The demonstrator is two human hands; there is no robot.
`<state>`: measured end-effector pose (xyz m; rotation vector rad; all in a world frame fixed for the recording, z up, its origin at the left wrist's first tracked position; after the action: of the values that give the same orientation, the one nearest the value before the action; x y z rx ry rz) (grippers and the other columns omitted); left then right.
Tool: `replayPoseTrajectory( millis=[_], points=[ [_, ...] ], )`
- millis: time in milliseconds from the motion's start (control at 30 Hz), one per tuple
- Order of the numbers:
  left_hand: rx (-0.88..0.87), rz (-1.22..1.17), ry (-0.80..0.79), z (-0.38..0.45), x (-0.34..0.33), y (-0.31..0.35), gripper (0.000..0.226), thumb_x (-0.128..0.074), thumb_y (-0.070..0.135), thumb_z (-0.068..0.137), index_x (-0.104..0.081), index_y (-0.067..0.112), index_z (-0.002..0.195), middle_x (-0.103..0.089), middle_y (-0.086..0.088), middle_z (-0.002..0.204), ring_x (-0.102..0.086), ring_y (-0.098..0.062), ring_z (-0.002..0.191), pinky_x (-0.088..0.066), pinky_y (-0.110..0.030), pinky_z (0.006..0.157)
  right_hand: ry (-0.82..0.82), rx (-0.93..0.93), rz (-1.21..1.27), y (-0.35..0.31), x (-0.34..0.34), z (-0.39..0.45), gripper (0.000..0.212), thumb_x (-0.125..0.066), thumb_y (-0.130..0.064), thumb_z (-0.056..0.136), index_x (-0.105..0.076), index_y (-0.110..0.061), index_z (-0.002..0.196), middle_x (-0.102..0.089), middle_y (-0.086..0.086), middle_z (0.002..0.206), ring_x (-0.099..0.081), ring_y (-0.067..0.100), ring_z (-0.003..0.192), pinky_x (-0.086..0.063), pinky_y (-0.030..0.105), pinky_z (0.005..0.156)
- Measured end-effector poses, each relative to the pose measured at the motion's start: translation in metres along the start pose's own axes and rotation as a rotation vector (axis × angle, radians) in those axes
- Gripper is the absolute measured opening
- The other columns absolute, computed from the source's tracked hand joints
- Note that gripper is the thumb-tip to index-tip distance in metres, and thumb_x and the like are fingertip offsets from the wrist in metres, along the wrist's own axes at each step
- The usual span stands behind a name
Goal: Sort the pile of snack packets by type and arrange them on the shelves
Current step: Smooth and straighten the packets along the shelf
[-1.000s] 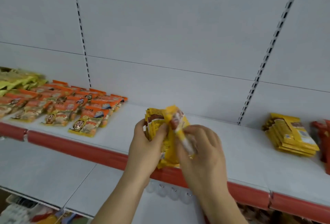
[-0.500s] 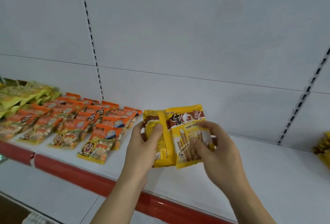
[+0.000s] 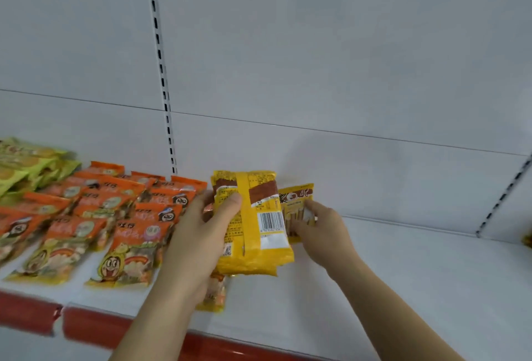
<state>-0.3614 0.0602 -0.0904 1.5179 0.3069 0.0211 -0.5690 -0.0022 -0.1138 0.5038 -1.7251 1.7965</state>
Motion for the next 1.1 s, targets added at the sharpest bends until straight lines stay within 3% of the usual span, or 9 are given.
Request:
replayPoseTrajectory(
  millis=[133,267,433,500,667,767,900,1000,1100],
  points=[
    [0.098,-0.113,-0.112,0.010,0.009,-0.010,0.018,-0.070,0.034,0.093,-0.067,0.035,0.111,-0.080,-0.001,0.103,-0.079,-0.025,0.087,-0.062,-0.047,0.077,-0.037,-0.026,-0.562,0.002,-0.026,0.003,0.032,-0.042,-0.043,0.099,-0.064,-0.021,0.106,-0.060,0.007,0.113,-0.050,0.031,0.115,-0.042,0.036,0.090],
    [0.099,-0.133,-0.201,0.014,0.009,-0.008,0.034,-0.069,0.036,0.093,-0.065,0.025,0.124,-0.080,-0.004,0.105,-0.079,-0.026,0.091,-0.062,-0.052,0.082,-0.071,-0.017,-0.634,0.000,-0.024,0.002,0.036,-0.042,-0.049,0.099,-0.061,-0.034,0.125,-0.051,0.002,0.127,-0.042,0.029,0.125,-0.039,0.040,0.098],
    [0.019,-0.125,-0.250,0.008,-0.002,-0.005,0.038,-0.069,0.032,0.093,-0.059,0.019,0.127,-0.077,0.019,0.088,-0.079,-0.014,0.082,-0.065,-0.041,0.069,0.298,-0.090,0.292,-0.018,0.021,-0.047,0.040,-0.045,-0.044,0.103,-0.075,-0.019,0.099,-0.073,0.003,0.095,-0.067,0.021,0.095,-0.051,0.040,0.082],
    [-0.013,-0.097,-0.275,0.005,-0.008,-0.001,0.049,-0.073,0.042,0.086,-0.057,0.024,0.129,-0.077,0.023,0.091,-0.078,-0.012,0.083,-0.065,-0.044,0.074,0.230,-0.046,0.535,-0.033,0.023,-0.077,0.038,-0.052,-0.046,0.100,-0.078,-0.019,0.092,-0.075,0.002,0.086,-0.069,0.015,0.082,-0.054,0.036,0.073],
    [0.008,-0.097,-0.301,-0.004,-0.024,-0.004,0.046,-0.065,0.063,0.079,-0.057,0.041,0.119,-0.078,0.012,0.106,-0.077,-0.017,0.097,-0.063,-0.050,0.085,0.240,-0.022,0.517,-0.030,0.022,-0.099,0.007,-0.074,-0.028,0.089,-0.076,-0.021,0.091,-0.077,-0.003,0.082,-0.073,0.017,0.078,-0.058,0.032,0.070],
    [0.042,-0.119,-0.319,-0.006,-0.029,-0.007,0.042,-0.067,0.052,0.085,-0.059,0.039,0.124,-0.078,0.007,0.112,-0.076,-0.019,0.102,-0.061,-0.053,0.089,0.163,-0.093,0.630,-0.022,0.027,-0.096,0.010,-0.072,-0.023,0.090,-0.076,-0.016,0.096,-0.077,0.005,0.088,-0.073,0.028,0.086,-0.058,0.048,0.086],
    [0.016,-0.099,-0.265,-0.005,-0.031,-0.008,0.053,-0.073,0.051,0.080,-0.059,0.036,0.129,-0.077,0.007,0.113,-0.076,-0.018,0.102,-0.062,-0.052,0.087,0.073,-0.070,0.670,-0.029,0.029,-0.098,0.016,-0.072,-0.022,0.089,-0.073,-0.014,0.103,-0.078,0.005,0.091,-0.075,0.026,0.084,-0.061,0.045,0.081],
    [0.044,-0.137,-0.192,-0.002,-0.024,-0.011,0.027,-0.070,0.039,0.090,-0.063,0.040,0.116,-0.078,0.006,0.110,-0.076,-0.022,0.102,-0.061,-0.054,0.088,0.216,-0.080,0.828,-0.025,0.049,-0.097,0.013,-0.070,-0.019,0.091,-0.066,-0.013,0.102,-0.078,0.006,0.087,-0.075,0.029,0.082,-0.060,0.046,0.078],
    [0.002,-0.135,-0.118,0.002,-0.019,-0.011,0.019,-0.067,0.027,0.098,-0.061,0.038,0.113,-0.079,0.005,0.105,-0.078,-0.020,0.094,-0.064,-0.051,0.080,0.529,0.030,0.502,-0.028,0.076,-0.099,0.016,-0.077,-0.024,0.084,-0.062,-0.024,0.088,-0.072,-0.014,0.078,-0.068,0.009,0.072,-0.054,0.030,0.066]
  ],
)
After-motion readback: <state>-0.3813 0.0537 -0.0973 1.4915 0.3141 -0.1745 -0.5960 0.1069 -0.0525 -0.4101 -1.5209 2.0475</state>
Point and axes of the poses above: each hand's wrist, its own z-axis towards the middle knuckle, its own x-axis out of the back of the hand, y = z × x, the point moved 5 cm from there along z, towards the middle knuckle
